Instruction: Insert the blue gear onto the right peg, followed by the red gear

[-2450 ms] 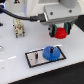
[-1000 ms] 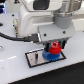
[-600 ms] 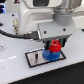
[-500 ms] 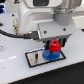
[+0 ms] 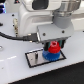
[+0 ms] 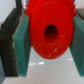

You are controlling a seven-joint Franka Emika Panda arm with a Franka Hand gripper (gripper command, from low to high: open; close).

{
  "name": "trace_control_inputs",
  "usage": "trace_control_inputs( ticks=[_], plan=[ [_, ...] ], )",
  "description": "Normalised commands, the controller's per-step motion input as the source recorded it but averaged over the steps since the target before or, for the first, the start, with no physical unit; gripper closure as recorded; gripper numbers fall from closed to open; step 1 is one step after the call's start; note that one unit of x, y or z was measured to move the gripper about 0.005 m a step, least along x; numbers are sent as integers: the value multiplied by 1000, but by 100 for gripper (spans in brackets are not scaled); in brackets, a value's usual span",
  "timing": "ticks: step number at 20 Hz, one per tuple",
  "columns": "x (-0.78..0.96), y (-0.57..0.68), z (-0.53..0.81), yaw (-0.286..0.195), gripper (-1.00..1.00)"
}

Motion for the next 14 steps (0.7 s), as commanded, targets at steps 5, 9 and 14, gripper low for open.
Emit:
trace_control_inputs(
  ticks=[5, 9, 14],
  plan=[
    [-158, -23, 291, 0, 100],
    [34, -11, -120, 0, 100],
    [164, -9, -80, 0, 100]
  ],
)
